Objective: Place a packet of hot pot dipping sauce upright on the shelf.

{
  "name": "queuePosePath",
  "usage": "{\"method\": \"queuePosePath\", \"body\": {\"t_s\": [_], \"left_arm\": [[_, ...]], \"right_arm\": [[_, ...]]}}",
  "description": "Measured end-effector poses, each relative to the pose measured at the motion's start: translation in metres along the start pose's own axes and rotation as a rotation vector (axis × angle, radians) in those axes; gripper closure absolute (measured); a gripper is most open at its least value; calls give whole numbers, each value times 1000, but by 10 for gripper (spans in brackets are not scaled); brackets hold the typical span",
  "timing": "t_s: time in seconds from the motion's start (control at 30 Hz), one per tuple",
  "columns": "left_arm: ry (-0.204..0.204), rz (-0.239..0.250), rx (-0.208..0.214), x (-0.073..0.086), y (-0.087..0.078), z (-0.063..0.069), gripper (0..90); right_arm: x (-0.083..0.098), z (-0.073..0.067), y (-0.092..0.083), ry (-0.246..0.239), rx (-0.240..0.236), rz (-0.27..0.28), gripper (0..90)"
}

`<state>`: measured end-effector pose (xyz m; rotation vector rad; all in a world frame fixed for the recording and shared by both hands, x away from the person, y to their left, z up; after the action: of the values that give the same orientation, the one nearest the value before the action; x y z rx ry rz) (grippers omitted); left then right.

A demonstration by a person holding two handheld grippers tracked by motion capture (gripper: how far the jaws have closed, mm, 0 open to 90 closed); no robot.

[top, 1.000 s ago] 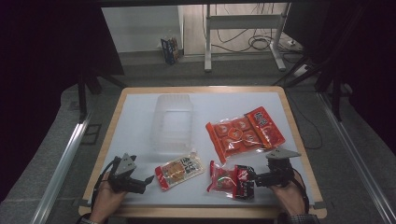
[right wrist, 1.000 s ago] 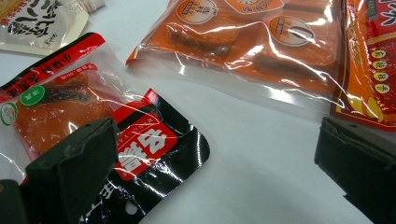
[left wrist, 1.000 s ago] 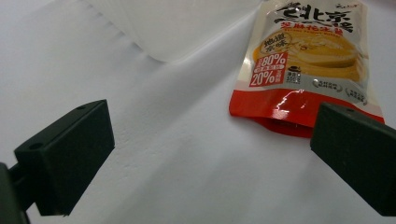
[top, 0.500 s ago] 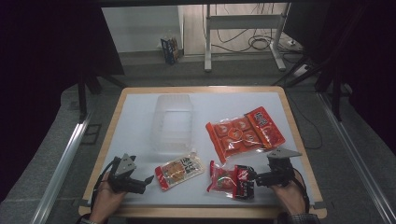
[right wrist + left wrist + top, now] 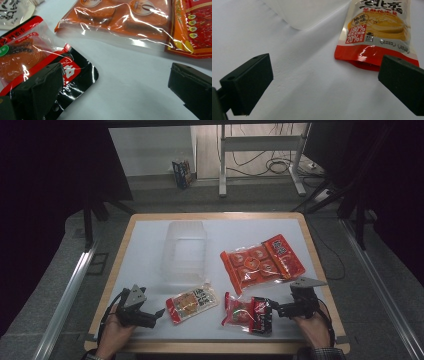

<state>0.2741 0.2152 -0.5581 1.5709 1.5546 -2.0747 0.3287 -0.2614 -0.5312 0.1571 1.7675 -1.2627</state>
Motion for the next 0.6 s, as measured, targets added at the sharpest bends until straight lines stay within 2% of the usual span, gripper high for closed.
{"method": "queuePosePath", "body": {"t_s": [0.1,0.27,0.6], "left_arm": [[11,-8,0,0,0,1,0],[15,-10,-1,0,1,1,0],[28,-22,5,1,2,2,0]], "right_arm": [[-1,2,-3,19,-11,19,4],[0,10,-5,25,0,29,10],[4,30,-5,29,56,-14,21]]}}
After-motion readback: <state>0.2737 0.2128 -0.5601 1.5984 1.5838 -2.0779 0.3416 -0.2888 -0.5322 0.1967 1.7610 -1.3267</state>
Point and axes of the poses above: each handheld gripper's, and its own axes: y roughly forward along the jaws, x roughly out of its underside, z roughly to its right, the point moved 4 cm from there along y, roughly forward along the jaws, and after that the axes turned 1 degree about x, right-handed, at the moved point
